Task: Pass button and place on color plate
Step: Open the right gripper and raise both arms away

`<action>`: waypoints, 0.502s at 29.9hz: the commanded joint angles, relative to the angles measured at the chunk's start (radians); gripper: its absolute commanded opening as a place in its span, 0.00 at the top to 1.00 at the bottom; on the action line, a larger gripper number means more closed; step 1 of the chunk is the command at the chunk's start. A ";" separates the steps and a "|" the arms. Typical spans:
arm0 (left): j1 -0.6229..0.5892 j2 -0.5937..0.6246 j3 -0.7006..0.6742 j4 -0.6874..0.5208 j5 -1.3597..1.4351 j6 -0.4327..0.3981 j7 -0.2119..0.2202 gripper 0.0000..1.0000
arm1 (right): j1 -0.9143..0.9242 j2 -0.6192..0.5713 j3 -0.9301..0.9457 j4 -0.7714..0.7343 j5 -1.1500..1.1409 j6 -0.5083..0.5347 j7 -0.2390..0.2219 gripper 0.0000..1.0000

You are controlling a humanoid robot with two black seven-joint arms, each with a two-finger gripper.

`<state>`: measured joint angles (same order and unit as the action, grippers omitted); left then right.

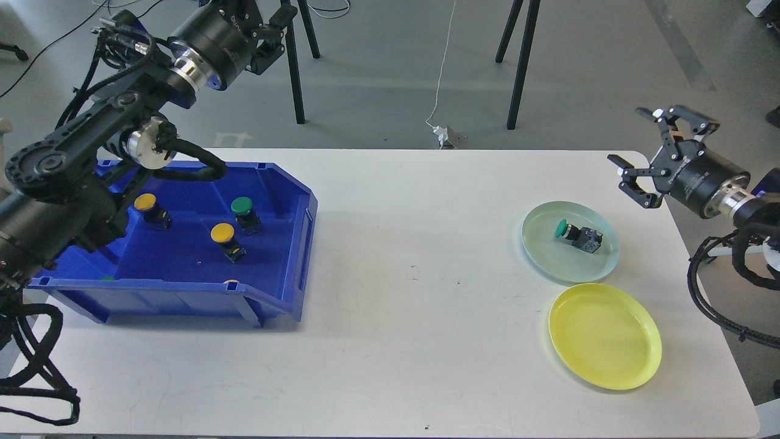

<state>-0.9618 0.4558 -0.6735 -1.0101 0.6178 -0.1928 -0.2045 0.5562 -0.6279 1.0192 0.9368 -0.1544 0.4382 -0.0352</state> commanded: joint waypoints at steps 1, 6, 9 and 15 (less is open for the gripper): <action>0.014 0.096 0.043 -0.117 0.286 0.000 0.007 0.00 | 0.013 0.023 0.110 0.007 0.001 0.002 0.001 0.03; 0.031 0.262 0.137 -0.221 0.594 -0.002 -0.023 0.02 | 0.013 0.046 0.163 0.042 0.001 0.007 0.003 0.03; 0.032 0.313 0.141 -0.257 0.657 0.001 -0.027 0.03 | 0.010 0.056 0.165 0.047 0.001 0.007 0.005 0.03; 0.032 0.334 0.176 -0.257 0.825 -0.002 -0.024 0.05 | 0.001 0.068 0.165 0.047 0.001 0.005 0.012 0.03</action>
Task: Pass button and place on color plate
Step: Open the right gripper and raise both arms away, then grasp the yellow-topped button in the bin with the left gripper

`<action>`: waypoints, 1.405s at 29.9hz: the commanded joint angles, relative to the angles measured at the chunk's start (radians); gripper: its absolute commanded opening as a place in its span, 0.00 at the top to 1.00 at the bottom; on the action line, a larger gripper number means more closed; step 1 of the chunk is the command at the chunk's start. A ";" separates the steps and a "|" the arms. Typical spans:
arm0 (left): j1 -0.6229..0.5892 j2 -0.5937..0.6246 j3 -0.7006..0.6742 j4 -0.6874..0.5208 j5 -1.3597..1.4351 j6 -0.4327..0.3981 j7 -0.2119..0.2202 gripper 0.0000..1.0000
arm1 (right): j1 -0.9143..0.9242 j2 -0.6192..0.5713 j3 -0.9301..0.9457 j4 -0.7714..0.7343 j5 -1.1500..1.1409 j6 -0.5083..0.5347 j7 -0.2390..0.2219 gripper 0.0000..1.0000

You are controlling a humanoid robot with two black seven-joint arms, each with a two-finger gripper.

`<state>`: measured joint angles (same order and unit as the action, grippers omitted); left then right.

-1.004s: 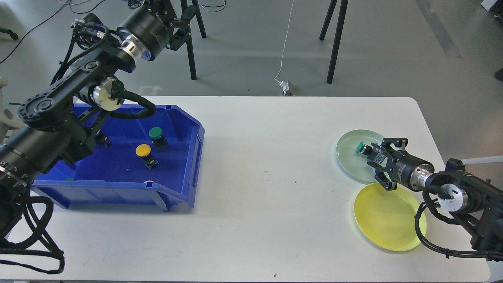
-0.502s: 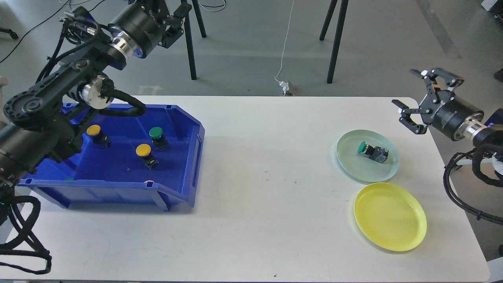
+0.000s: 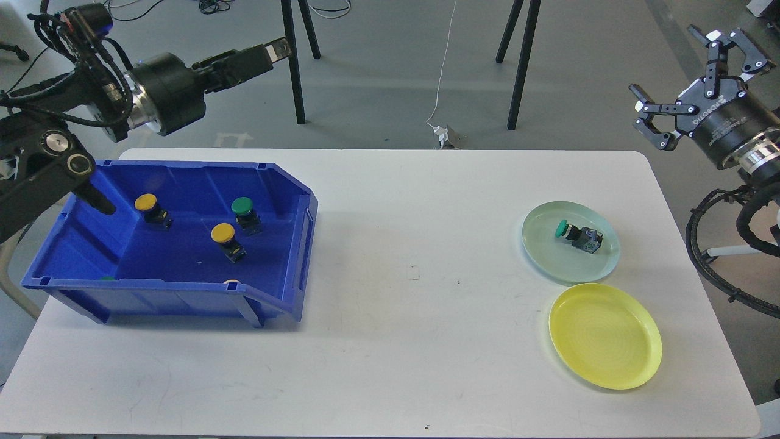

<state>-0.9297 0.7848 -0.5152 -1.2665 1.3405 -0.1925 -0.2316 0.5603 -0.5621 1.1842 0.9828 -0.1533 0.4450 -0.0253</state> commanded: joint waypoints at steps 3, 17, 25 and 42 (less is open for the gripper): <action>-0.001 0.019 0.069 -0.002 0.233 -0.005 0.003 0.06 | -0.005 0.002 0.000 0.000 0.000 -0.002 0.002 0.03; 0.005 0.034 0.360 0.076 0.586 -0.016 -0.029 0.16 | -0.010 0.016 -0.003 0.000 0.000 -0.006 0.002 0.03; -0.001 -0.012 0.462 0.193 0.579 -0.032 -0.040 0.22 | -0.011 0.027 -0.005 0.000 0.000 -0.008 0.002 0.03; 0.023 -0.134 0.474 0.414 0.585 -0.028 -0.092 0.25 | -0.013 0.036 -0.011 0.000 -0.002 -0.012 0.002 0.03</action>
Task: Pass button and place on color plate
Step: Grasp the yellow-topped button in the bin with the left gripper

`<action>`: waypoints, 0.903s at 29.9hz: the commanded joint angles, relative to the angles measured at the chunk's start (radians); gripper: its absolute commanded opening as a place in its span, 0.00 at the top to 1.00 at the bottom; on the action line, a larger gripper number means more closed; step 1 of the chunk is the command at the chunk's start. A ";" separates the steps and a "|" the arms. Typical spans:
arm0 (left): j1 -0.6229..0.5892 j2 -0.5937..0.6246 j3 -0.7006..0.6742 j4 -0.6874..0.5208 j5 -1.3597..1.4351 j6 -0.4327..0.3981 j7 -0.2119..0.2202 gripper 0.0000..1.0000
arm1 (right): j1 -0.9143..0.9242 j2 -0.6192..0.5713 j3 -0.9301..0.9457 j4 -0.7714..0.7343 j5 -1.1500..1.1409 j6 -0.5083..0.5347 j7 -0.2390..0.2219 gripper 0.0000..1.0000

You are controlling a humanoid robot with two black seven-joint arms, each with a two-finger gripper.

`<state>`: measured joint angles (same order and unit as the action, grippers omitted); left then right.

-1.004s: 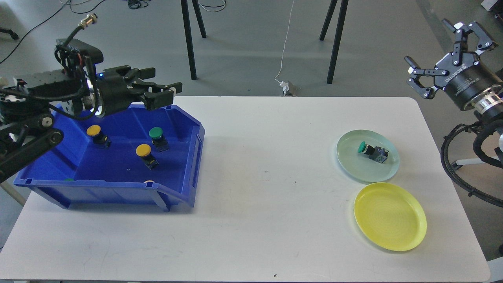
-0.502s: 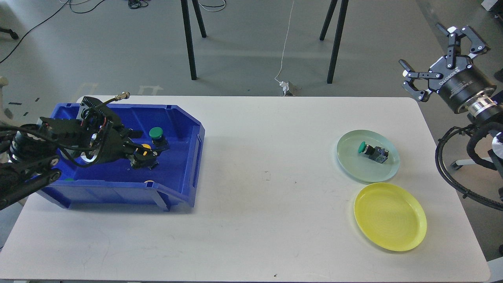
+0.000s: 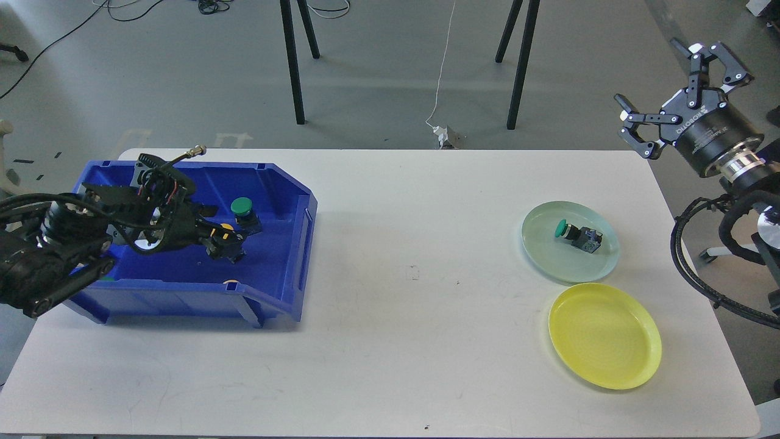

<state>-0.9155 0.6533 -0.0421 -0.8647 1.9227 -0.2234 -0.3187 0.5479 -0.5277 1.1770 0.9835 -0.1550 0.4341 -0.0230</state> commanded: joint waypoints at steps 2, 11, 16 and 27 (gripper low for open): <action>0.015 -0.011 0.001 0.035 -0.001 0.002 -0.007 0.27 | 0.000 0.003 -0.008 0.000 0.000 -0.003 0.000 0.03; 0.023 -0.020 0.001 0.070 -0.005 0.002 -0.026 0.45 | 0.000 0.023 -0.002 0.000 0.000 -0.005 0.000 0.03; 0.026 -0.020 -0.001 0.069 -0.005 -0.002 -0.028 0.61 | 0.000 0.023 0.000 -0.002 0.000 -0.005 0.000 0.03; 0.012 0.032 -0.005 -0.034 -0.005 -0.010 -0.028 0.69 | 0.000 0.023 0.000 -0.003 -0.001 -0.005 0.000 0.03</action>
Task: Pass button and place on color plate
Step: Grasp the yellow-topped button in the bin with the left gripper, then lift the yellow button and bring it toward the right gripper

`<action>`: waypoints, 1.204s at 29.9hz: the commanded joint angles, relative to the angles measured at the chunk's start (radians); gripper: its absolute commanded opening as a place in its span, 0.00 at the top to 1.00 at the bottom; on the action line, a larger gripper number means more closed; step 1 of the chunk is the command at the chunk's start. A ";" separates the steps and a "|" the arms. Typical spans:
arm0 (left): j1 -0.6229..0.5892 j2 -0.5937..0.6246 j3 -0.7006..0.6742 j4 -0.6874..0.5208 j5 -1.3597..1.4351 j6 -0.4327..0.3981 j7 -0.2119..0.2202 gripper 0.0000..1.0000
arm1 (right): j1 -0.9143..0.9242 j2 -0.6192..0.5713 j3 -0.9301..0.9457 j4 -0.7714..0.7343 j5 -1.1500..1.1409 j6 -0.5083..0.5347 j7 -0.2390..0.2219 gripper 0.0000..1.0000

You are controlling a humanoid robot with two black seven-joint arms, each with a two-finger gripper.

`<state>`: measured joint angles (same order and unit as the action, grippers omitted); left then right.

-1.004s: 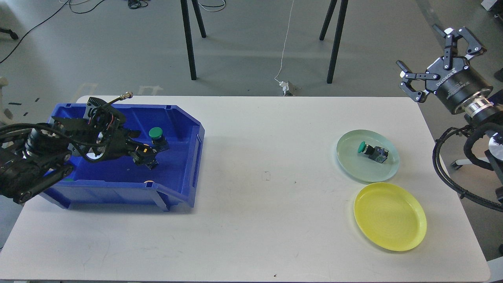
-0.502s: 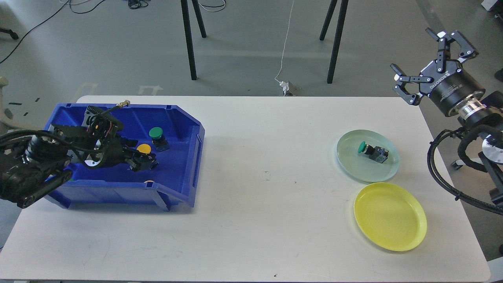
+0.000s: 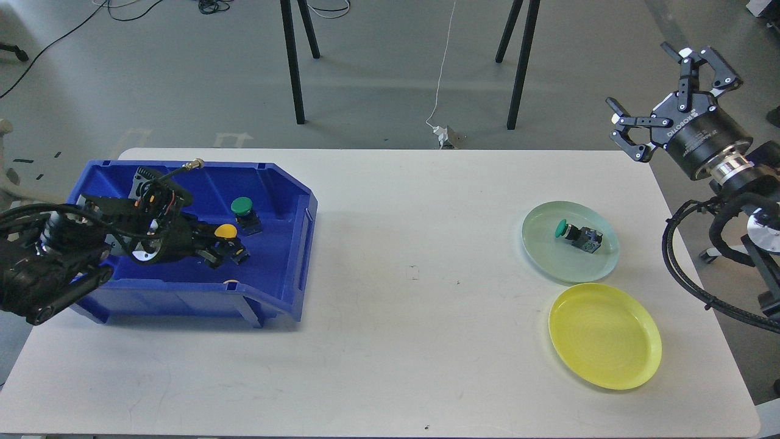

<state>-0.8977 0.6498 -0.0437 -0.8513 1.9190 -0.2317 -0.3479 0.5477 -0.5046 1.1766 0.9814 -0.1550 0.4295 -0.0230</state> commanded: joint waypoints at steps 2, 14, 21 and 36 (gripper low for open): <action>-0.009 0.071 -0.007 -0.081 -0.001 -0.001 0.001 0.69 | 0.000 0.000 0.000 -0.001 -0.001 0.000 0.000 0.03; -0.110 0.432 -0.111 -0.426 -0.012 0.011 0.012 0.69 | 0.000 -0.014 0.017 0.009 0.002 0.002 0.000 0.03; -0.106 0.296 -0.330 -0.425 -0.213 0.034 0.021 0.70 | -0.018 -0.015 0.021 0.120 0.002 -0.044 -0.002 0.03; -0.076 -0.137 -0.338 -0.377 -0.342 0.319 0.029 0.74 | -0.037 0.043 -0.160 0.368 -0.012 -0.163 0.000 0.08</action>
<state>-0.9744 0.5722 -0.3833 -1.2369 1.5782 0.0692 -0.3225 0.5116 -0.4788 1.0524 1.3023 -0.1628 0.2659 -0.0246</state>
